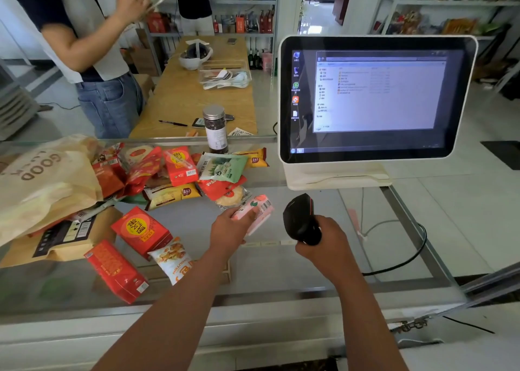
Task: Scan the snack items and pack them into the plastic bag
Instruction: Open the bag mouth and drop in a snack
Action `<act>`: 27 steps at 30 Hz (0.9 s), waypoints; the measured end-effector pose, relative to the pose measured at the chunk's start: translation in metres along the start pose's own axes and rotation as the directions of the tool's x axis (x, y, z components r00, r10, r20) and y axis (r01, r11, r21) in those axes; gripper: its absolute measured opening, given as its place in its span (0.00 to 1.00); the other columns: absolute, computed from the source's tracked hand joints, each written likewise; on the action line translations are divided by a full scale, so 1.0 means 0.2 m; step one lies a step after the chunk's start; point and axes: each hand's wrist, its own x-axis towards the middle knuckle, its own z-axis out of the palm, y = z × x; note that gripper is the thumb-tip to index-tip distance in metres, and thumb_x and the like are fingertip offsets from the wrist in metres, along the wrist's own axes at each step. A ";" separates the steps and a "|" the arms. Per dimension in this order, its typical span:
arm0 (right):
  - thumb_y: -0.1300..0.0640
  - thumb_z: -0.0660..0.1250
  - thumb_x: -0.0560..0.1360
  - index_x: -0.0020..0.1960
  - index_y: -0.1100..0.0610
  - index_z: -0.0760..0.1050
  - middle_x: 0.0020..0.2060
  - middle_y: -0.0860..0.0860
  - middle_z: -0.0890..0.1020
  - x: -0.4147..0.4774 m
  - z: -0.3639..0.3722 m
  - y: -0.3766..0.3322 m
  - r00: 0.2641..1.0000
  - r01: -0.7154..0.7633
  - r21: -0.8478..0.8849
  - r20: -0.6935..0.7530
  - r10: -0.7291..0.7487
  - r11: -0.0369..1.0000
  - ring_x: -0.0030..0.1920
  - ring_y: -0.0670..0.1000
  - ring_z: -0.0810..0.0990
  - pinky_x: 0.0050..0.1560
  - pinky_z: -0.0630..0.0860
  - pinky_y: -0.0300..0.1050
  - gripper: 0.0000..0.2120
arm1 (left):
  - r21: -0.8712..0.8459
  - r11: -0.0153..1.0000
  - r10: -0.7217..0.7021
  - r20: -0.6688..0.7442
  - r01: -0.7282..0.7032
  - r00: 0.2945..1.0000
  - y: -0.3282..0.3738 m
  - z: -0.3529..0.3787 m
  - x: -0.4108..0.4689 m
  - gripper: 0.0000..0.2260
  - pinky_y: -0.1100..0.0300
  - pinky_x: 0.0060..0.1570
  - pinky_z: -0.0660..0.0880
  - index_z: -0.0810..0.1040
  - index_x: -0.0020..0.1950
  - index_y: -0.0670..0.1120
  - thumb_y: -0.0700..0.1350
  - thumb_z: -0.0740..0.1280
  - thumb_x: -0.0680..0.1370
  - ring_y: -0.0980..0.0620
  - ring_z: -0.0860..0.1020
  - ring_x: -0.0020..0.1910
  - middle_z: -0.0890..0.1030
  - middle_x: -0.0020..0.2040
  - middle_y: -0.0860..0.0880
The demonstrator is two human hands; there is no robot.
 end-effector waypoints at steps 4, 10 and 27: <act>0.60 0.73 0.66 0.52 0.54 0.73 0.46 0.50 0.74 0.00 0.10 0.10 0.999 -0.013 -0.087 0.049 0.017 0.996 0.44 0.44 0.73 0.44 0.70 0.31 0.16 | -0.015 1.000 -0.001 -0.010 0.001 1.000 0.01 0.00 -0.01 0.24 0.62 0.29 0.78 0.76 0.66 0.47 0.58 0.70 0.74 0.55 0.78 0.41 0.78 0.51 0.49; 0.65 0.68 0.71 0.59 0.58 0.74 0.55 0.54 0.75 -0.01 0.19 0.15 0.999 0.019 -0.151 -0.023 -0.023 0.988 0.50 0.42 0.68 0.51 0.66 0.23 0.17 | -0.052 0.998 -0.028 -0.011 0.028 1.000 0.01 0.00 0.00 0.24 0.60 0.30 0.79 0.78 0.64 0.46 0.57 0.72 0.73 0.51 0.80 0.43 0.79 0.50 0.49; 0.55 0.67 0.76 0.66 0.51 0.69 0.55 0.51 0.81 -0.10 0.46 -0.68 0.964 -0.253 0.793 0.156 0.215 0.554 0.53 0.49 0.82 0.55 0.79 0.51 0.19 | -0.120 0.834 0.537 -0.048 -0.539 0.842 0.12 -0.41 -0.27 0.23 0.53 0.54 0.78 0.76 0.64 0.57 0.47 0.75 0.70 0.58 0.78 0.56 0.80 0.56 0.59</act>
